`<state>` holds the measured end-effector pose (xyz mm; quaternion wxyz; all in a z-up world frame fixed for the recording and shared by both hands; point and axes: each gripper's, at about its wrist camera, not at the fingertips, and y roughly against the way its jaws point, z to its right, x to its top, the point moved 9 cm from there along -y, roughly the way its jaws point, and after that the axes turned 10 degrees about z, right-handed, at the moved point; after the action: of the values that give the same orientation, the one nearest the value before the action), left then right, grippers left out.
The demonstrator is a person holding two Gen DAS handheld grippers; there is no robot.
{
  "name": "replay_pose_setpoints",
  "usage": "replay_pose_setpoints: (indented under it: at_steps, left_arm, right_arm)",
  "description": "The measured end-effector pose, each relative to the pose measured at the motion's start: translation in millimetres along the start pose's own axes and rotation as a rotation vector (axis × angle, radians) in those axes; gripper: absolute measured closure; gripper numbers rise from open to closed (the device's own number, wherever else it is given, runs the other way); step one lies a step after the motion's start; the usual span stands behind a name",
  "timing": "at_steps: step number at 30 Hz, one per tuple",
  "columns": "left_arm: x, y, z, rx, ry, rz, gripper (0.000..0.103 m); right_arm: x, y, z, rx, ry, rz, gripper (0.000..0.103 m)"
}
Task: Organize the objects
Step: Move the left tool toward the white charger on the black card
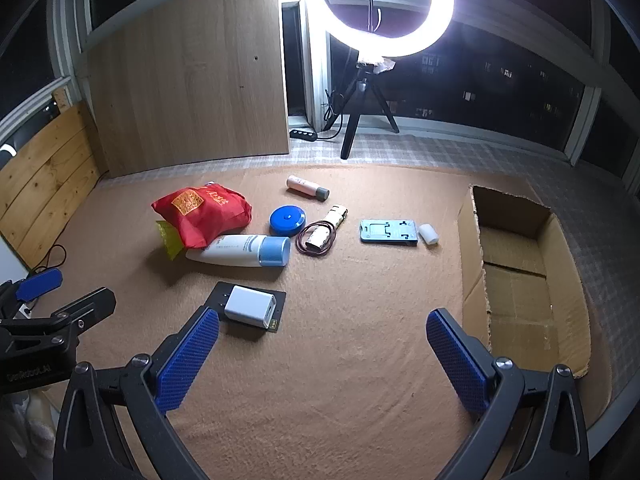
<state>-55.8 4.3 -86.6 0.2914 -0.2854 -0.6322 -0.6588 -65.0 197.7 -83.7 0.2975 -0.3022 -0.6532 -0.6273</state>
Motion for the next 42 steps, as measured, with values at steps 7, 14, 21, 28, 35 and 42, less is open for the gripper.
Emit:
replay_pose_setpoints:
  at_steps: [7, 14, 21, 28, 35, 42]
  left_arm:
    - [0, 0, 1, -0.002, -0.001, -0.004, 0.0]
    - [0, 0, 2, -0.001, 0.0, -0.005, 0.0]
    - [1, 0, 3, -0.003, -0.002, -0.006, 0.0]
    - [2, -3, 5, -0.009, -0.004, -0.009, 0.0]
    - [2, -4, 5, -0.008, -0.005, -0.01, 0.0]
    - [2, -9, 7, -0.012, -0.013, -0.018, 0.0]
  right_arm:
    - [-1, 0, 0, 0.003, -0.003, -0.004, 0.0]
    - [-2, -2, 1, 0.006, -0.007, -0.009, 0.0]
    - [-3, -3, 2, 0.009, -0.009, -0.014, 0.0]
    - [-4, -5, 2, 0.007, -0.007, -0.018, 0.0]
    - [-4, -7, 3, 0.009, -0.008, -0.022, 0.0]
    - [-6, -9, 6, 0.005, -0.013, -0.025, 0.0]
